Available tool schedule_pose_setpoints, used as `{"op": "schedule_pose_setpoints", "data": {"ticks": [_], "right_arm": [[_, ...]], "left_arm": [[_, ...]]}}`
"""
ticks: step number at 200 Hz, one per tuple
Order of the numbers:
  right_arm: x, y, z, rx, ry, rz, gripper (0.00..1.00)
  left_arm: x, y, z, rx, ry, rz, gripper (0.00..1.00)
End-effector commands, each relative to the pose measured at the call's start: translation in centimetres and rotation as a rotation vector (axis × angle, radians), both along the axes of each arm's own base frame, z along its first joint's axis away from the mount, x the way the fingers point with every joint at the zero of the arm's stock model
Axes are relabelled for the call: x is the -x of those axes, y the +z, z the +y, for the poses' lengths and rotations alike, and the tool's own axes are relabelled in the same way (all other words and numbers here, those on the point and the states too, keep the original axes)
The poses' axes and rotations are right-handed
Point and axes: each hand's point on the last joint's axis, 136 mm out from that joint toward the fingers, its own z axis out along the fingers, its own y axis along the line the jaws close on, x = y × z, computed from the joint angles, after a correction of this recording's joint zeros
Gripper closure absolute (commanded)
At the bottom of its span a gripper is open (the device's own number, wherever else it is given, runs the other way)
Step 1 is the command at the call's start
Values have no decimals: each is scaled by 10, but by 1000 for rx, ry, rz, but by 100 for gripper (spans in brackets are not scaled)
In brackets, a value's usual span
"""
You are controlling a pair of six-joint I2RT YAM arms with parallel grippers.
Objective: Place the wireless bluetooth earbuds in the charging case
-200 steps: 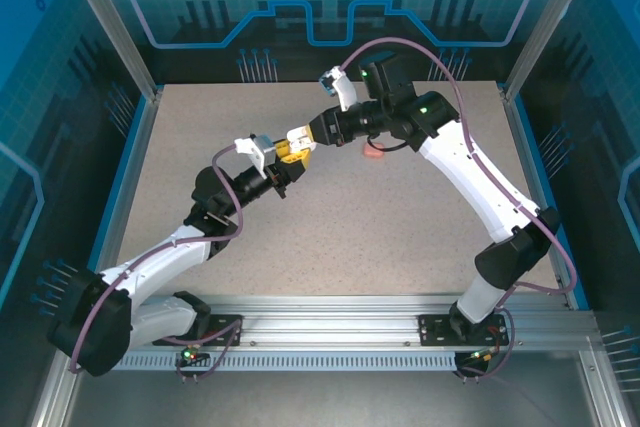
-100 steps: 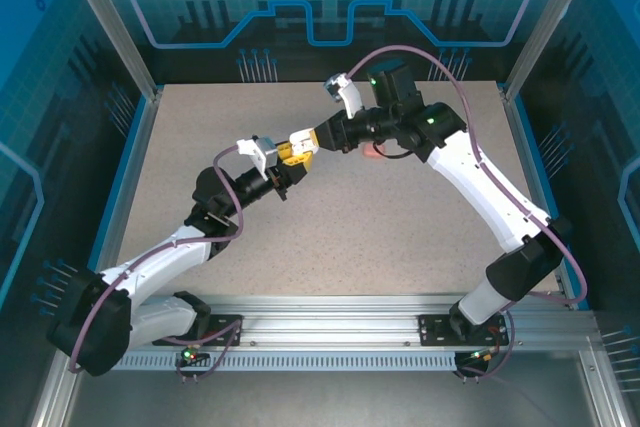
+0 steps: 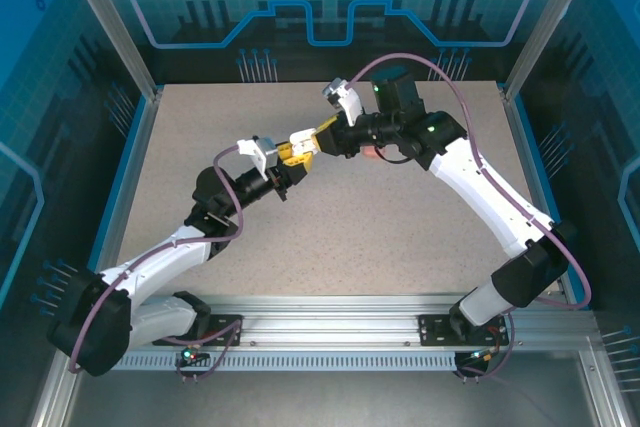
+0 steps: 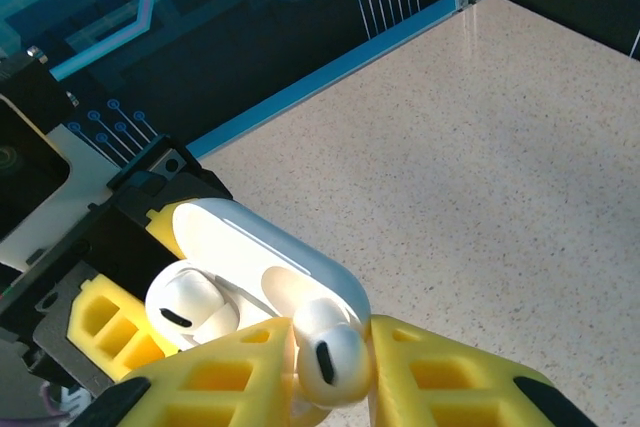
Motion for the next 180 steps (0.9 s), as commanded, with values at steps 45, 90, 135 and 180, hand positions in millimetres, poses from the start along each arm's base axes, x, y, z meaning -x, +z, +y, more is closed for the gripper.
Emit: {"op": "schedule_pose_setpoints", "data": {"ticks": [45, 90, 135, 180], "right_arm": [[41, 19, 15, -41, 249, -35, 77], [45, 18, 18, -1, 300, -31, 76], [53, 7, 24, 58, 333, -39, 75], [57, -3, 28, 132, 339, -70, 75]], "left_arm": [[0, 28, 1, 35, 13, -80, 100], [-1, 27, 1, 34, 16, -79, 100], [-2, 28, 1, 32, 18, -77, 100], [-5, 26, 0, 28, 23, -65, 100]]}}
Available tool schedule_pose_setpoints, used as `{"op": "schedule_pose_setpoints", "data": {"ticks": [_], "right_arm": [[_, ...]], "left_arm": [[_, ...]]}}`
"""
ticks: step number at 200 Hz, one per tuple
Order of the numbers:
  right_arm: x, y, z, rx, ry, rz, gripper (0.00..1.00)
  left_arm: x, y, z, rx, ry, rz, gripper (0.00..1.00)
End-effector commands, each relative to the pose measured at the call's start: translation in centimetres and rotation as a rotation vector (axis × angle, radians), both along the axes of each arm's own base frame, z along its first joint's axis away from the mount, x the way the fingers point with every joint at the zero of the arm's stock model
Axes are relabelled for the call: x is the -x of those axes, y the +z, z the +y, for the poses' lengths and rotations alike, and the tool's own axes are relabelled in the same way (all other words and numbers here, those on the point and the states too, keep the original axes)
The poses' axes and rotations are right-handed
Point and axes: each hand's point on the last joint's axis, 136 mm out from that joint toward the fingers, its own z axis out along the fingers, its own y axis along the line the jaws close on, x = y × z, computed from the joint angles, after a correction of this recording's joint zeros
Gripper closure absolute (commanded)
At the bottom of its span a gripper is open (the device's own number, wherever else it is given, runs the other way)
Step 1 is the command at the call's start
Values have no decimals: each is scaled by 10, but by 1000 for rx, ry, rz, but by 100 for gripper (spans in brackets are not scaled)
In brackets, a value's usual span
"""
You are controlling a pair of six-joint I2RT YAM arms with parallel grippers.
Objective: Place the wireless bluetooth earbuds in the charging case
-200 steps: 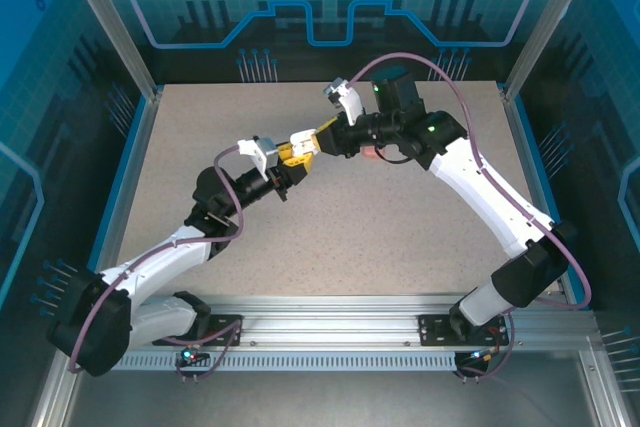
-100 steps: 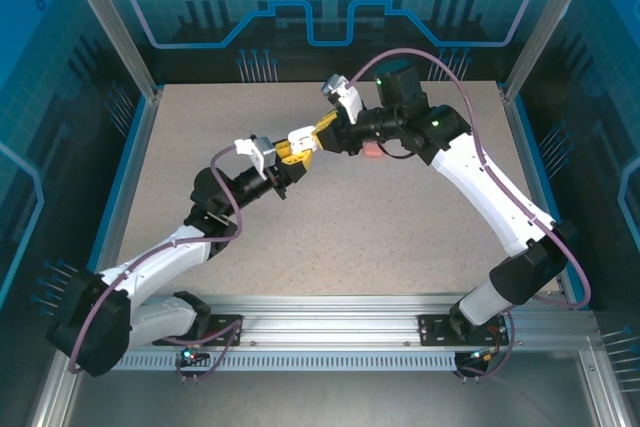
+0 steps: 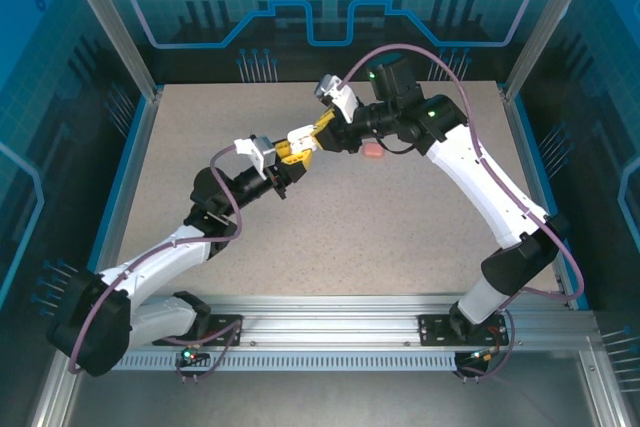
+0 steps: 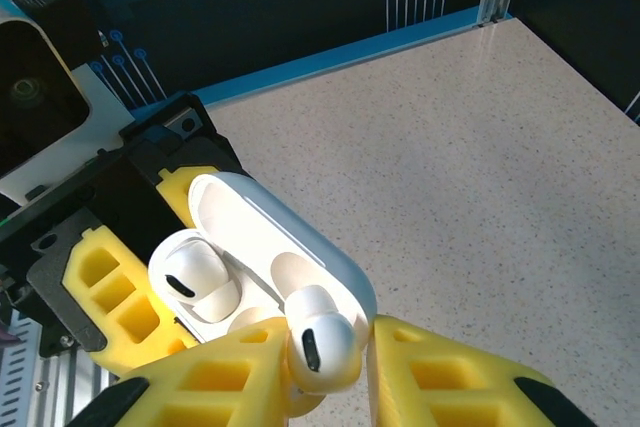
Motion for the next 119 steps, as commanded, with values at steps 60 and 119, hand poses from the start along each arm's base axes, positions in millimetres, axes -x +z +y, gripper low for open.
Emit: {"op": "schedule_pose_setpoints", "data": {"ticks": [60, 119], "right_arm": [[58, -29, 36, 133, 202, 17, 72], [44, -14, 32, 82, 152, 26, 44]], "left_arm": [[-11, 10, -2, 8, 23, -10, 100], [-11, 7, -1, 9, 30, -1, 100]]}}
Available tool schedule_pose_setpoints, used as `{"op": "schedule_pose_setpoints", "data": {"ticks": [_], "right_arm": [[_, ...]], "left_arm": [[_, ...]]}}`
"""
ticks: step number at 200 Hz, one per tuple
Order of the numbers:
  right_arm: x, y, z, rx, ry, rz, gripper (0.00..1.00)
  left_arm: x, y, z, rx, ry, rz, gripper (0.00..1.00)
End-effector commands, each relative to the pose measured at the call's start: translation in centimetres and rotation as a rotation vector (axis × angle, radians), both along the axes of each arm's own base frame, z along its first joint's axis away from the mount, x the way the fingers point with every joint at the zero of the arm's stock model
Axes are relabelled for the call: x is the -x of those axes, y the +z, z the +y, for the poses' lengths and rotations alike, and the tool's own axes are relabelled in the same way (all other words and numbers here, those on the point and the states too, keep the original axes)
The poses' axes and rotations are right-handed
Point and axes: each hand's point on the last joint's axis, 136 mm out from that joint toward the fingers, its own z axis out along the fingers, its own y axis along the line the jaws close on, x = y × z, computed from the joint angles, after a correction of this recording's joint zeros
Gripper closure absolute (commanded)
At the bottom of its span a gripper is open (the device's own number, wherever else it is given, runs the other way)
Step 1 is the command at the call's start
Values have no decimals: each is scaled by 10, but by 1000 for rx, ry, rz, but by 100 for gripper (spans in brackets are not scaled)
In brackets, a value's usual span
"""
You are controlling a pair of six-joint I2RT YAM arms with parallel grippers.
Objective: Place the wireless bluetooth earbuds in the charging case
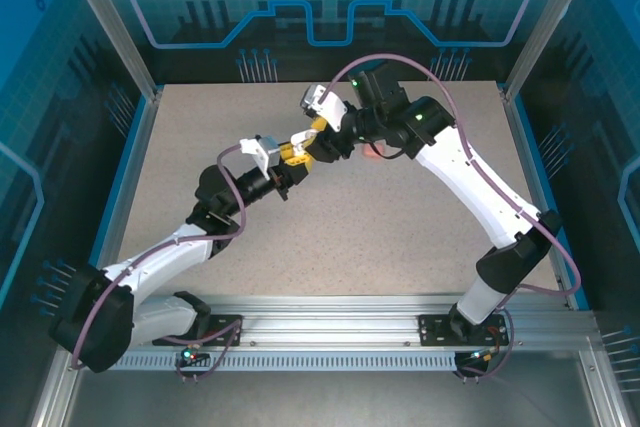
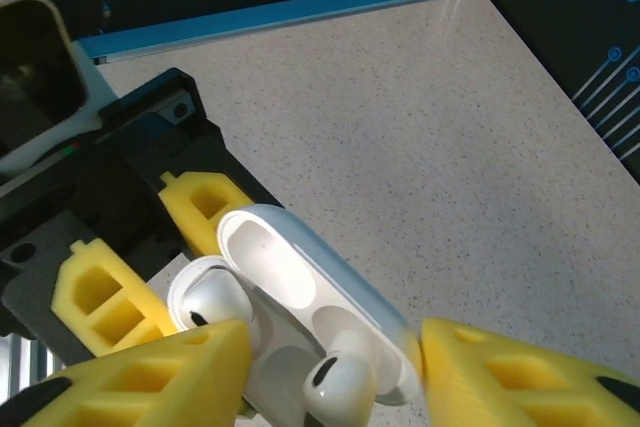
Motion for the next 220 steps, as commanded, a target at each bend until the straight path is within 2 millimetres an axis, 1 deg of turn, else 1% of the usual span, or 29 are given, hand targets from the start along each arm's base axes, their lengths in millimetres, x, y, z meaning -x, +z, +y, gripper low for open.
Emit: {"op": "schedule_pose_setpoints", "data": {"ticks": [1, 24, 43, 76, 94, 128, 139, 160, 172, 194, 220], "right_arm": [[44, 0, 22, -52, 164, 142, 43], [37, 16, 14, -115, 139, 156, 38], [33, 27, 6, -163, 125, 180, 37], [29, 33, -3, -185, 96, 180, 36], [23, 39, -9, -209, 69, 181, 36], [12, 69, -24, -352, 20, 213, 36], [7, 74, -28, -369, -5, 227, 37], [-4, 73, -31, -363, -87, 253, 38], [-11, 68, -32, -356, -140, 293, 41], [-12, 57, -29, -349, -194, 383, 48], [-13, 44, -27, -332, -287, 441, 55]], "left_arm": [[-5, 25, 2, 38, 28, -62, 100], [-5, 25, 2, 38, 29, -61, 100], [-5, 24, 2, 39, 28, -56, 100], [-5, 24, 2, 39, 30, -60, 100], [-5, 24, 2, 39, 29, -62, 100], [-4, 24, 3, 37, 32, -63, 100], [-4, 24, 3, 36, 33, -63, 100], [-4, 25, 3, 34, 33, -64, 100], [-5, 25, 3, 34, 33, -63, 100], [-5, 26, 3, 33, 34, -65, 100], [-6, 26, 1, 31, 31, -64, 100]]}}
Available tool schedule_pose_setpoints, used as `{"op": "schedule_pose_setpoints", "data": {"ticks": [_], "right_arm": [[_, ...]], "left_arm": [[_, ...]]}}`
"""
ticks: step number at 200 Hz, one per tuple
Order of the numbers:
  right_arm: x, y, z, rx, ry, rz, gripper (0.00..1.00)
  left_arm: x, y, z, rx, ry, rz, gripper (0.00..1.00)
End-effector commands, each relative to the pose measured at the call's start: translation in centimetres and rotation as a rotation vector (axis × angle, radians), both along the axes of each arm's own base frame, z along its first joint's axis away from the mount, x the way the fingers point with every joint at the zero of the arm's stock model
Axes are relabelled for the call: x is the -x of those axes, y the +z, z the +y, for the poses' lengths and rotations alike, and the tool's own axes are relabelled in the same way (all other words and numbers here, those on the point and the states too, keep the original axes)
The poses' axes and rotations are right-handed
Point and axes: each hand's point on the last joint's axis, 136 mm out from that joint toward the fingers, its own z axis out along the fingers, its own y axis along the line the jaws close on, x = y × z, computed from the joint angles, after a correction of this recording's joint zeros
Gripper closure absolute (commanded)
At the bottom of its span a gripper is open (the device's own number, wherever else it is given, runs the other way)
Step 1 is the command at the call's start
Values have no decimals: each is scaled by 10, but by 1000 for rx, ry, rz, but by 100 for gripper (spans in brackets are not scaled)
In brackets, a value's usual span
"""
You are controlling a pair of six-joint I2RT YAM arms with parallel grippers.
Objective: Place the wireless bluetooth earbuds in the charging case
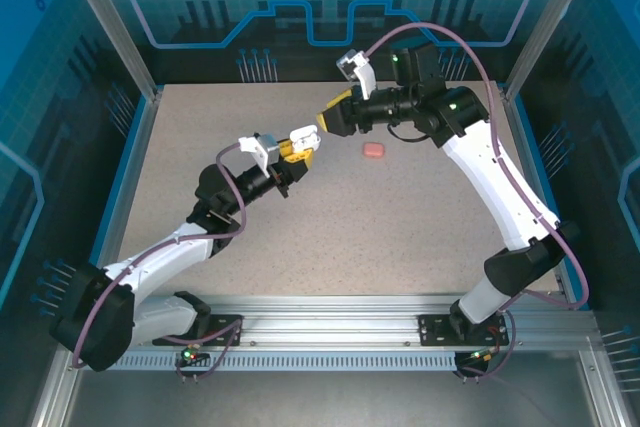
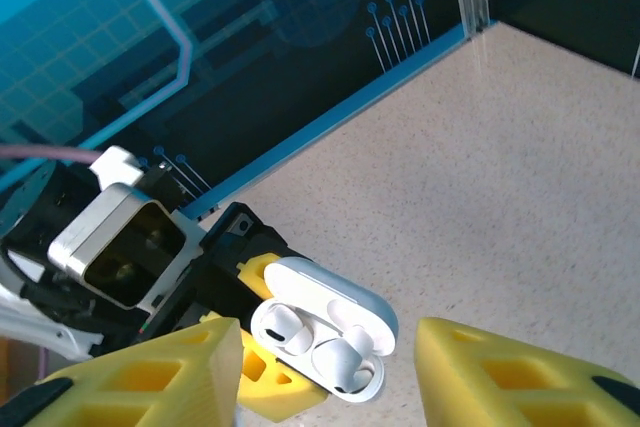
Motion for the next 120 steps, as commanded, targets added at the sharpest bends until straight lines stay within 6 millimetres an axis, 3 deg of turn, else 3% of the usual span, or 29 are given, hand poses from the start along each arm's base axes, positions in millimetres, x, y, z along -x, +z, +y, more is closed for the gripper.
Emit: {"op": "schedule_pose_setpoints", "data": {"ticks": [1, 120], "right_arm": [[-2, -11, 2, 12, -92, 117, 55], [4, -40, 28, 20, -48, 247, 56]], "left_arm": [[-2, 20, -1, 19, 7, -52, 100], [-2, 19, -1, 16, 6, -50, 100]]}}
